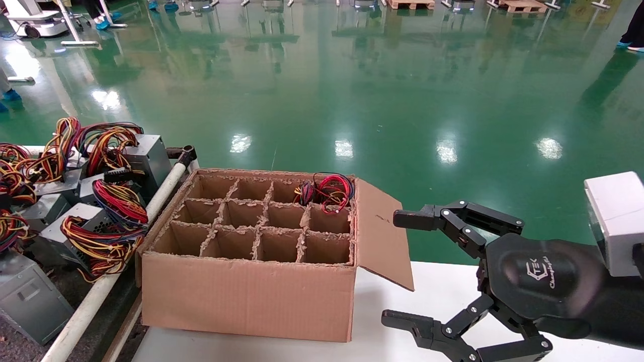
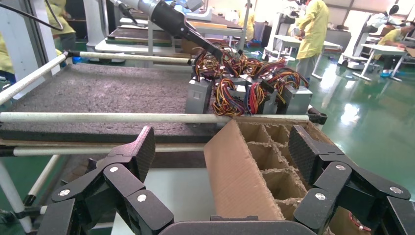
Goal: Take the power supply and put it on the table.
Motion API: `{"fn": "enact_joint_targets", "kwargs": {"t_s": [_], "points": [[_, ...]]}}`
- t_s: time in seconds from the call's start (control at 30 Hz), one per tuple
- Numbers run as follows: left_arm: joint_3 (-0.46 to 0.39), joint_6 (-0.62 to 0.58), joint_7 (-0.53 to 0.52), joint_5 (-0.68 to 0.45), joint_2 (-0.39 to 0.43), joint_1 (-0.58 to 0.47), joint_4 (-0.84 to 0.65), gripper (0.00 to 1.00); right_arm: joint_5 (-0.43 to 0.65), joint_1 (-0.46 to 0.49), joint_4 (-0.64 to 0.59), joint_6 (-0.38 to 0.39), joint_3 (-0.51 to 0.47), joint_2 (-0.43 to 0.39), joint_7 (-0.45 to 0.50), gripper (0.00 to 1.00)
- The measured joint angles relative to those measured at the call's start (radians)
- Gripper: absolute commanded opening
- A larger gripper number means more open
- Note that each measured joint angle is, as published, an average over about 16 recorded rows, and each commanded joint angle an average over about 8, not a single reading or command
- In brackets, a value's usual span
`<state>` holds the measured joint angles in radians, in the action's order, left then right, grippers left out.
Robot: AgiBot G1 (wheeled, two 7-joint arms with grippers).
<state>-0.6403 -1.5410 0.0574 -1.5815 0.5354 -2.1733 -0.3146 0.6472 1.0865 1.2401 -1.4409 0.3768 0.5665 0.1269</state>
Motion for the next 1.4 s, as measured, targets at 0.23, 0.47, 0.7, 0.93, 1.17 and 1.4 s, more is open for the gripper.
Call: {"fn": "enact_joint_targets", "kwargs": {"t_s": [0.23, 0.47, 0.7, 0.93, 1.17, 1.4], "points": [[-0.026, 0.024, 0.053, -0.028, 0.021, -0.029, 0.059, 1.00, 0.000, 0.000, 0.000, 0.000, 0.000, 0.000, 0.000, 1.00], [-0.030, 0.046, 0.121, -0.029, 0.057, -0.060, 0.112, 1.00, 0.000, 0.000, 0.000, 0.000, 0.000, 0.000, 0.000, 1.00], [0.037, 0.072, 0.188, 0.058, 0.108, -0.040, 0.110, 1.00, 0.000, 0.000, 0.000, 0.000, 0.000, 0.000, 0.000, 1.00], [0.154, 0.172, 0.204, 0.212, 0.204, 0.046, 0.095, 1.00, 0.000, 0.000, 0.000, 0.000, 0.000, 0.000, 0.000, 1.00], [0.240, 0.401, 0.175, 0.335, 0.346, 0.133, 0.142, 1.00, 0.000, 0.000, 0.000, 0.000, 0.000, 0.000, 0.000, 1.00], [0.265, 0.607, 0.147, 0.378, 0.471, 0.174, 0.226, 1.00, 0.000, 0.000, 0.000, 0.000, 0.000, 0.000, 0.000, 1.00]]}}
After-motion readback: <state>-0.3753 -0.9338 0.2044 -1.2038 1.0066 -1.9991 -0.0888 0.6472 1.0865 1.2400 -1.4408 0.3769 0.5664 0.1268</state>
